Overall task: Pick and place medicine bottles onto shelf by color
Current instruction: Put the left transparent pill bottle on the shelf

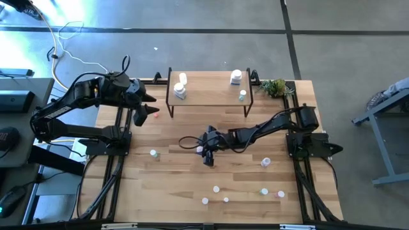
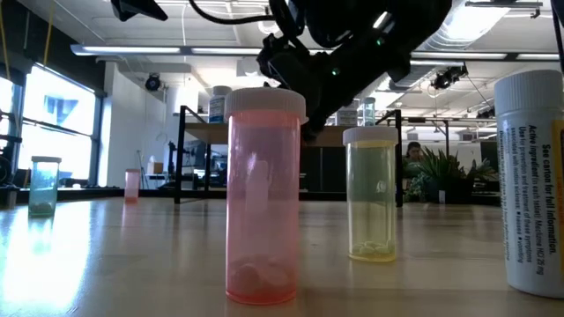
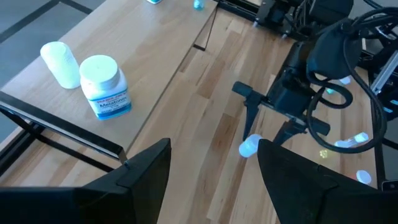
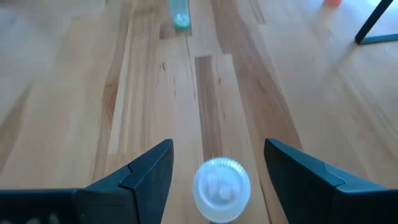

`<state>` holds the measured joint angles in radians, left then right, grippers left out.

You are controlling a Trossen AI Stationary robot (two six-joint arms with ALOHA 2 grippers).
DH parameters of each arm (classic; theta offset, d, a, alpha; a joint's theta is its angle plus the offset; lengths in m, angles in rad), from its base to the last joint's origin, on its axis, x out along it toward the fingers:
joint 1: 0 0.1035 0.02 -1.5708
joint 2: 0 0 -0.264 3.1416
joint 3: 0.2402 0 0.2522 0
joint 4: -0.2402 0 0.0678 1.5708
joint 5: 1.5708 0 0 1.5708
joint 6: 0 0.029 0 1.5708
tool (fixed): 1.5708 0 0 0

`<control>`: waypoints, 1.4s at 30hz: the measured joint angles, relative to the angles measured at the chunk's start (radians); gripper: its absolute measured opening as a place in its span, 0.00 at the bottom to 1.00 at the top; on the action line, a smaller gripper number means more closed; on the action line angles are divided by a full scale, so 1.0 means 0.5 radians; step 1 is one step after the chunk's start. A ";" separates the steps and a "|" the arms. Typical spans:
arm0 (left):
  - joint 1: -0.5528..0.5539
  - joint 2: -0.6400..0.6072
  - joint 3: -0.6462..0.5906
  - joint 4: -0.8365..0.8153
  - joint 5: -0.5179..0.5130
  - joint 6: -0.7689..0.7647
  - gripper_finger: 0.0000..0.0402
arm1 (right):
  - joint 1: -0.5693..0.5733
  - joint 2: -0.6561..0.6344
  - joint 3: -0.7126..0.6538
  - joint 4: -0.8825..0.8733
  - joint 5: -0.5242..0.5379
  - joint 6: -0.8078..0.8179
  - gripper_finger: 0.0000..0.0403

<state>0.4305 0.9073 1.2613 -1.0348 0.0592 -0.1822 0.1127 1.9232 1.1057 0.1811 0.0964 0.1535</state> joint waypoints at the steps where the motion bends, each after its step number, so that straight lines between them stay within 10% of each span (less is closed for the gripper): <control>1: 0.000 0.001 0.000 0.000 0.000 0.000 0.58 | 0.002 0.003 0.000 -0.007 0.001 0.005 0.60; 19: 0.000 0.002 0.000 0.000 0.000 0.003 0.58 | 0.003 0.036 0.000 -0.206 -0.063 0.112 0.59; 42: 0.000 0.004 0.000 0.000 -0.007 0.004 0.58 | 0.002 0.045 0.000 -0.133 -0.034 0.319 0.30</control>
<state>0.4305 0.9092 1.2613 -1.0348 0.0559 -0.1802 0.1139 1.9457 1.1057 0.1144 0.0792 0.3128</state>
